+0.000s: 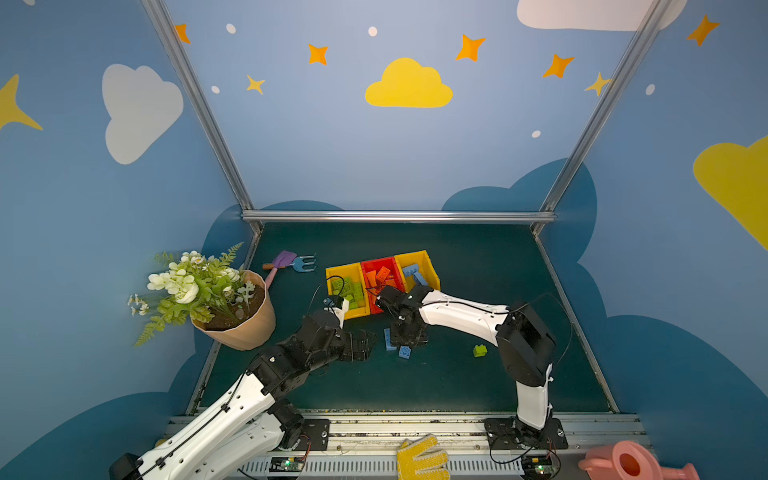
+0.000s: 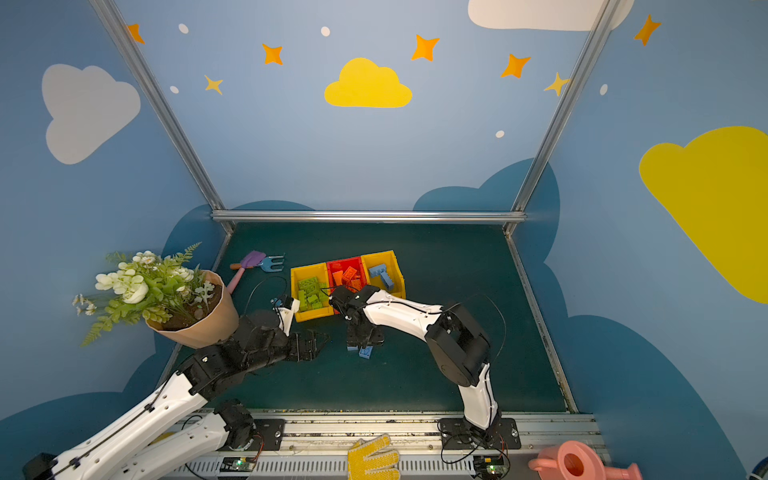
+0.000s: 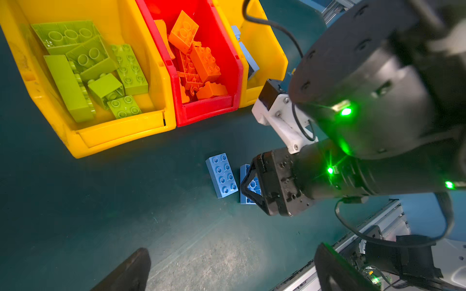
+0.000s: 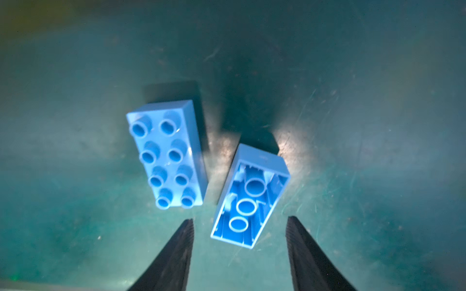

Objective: Sort the legos into containers by color
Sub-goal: 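Lower the right gripper onto the blue brick beside another blue brick, grasp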

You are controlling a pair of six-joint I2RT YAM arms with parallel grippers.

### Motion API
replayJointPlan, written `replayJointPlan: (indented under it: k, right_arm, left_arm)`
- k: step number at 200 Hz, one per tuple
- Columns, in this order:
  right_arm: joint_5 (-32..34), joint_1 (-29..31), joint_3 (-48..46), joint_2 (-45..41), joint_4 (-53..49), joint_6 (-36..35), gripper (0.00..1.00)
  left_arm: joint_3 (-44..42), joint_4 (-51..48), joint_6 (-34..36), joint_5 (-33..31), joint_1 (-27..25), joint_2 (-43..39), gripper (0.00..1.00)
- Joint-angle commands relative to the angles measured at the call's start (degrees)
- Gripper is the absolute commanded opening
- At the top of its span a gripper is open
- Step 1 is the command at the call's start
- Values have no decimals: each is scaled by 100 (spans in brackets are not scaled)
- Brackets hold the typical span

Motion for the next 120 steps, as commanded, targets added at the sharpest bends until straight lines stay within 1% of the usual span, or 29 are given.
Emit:
replayJointPlan:
  k: [1, 42, 76, 108, 120]
  right_arm:
    - [103, -49, 101, 84, -33, 74, 54]
    - [110, -120, 31, 215, -11, 88, 53]
    - [-32, -196, 4, 401, 88, 92, 53]
    - [-281, -279, -189, 478, 351, 110, 47]
    - [-358, -302, -269, 405, 431, 132, 41]
  left_arm:
    - [99, -171, -30, -95, -9, -125, 100]
    - [125, -202, 2, -124, -6, -139, 100]
    - [127, -205, 4, -142, -7, -128, 100]
    - [131, -220, 23, -159, -7, -150, 100]
    - [128, -203, 47, -159, -7, -139, 100]
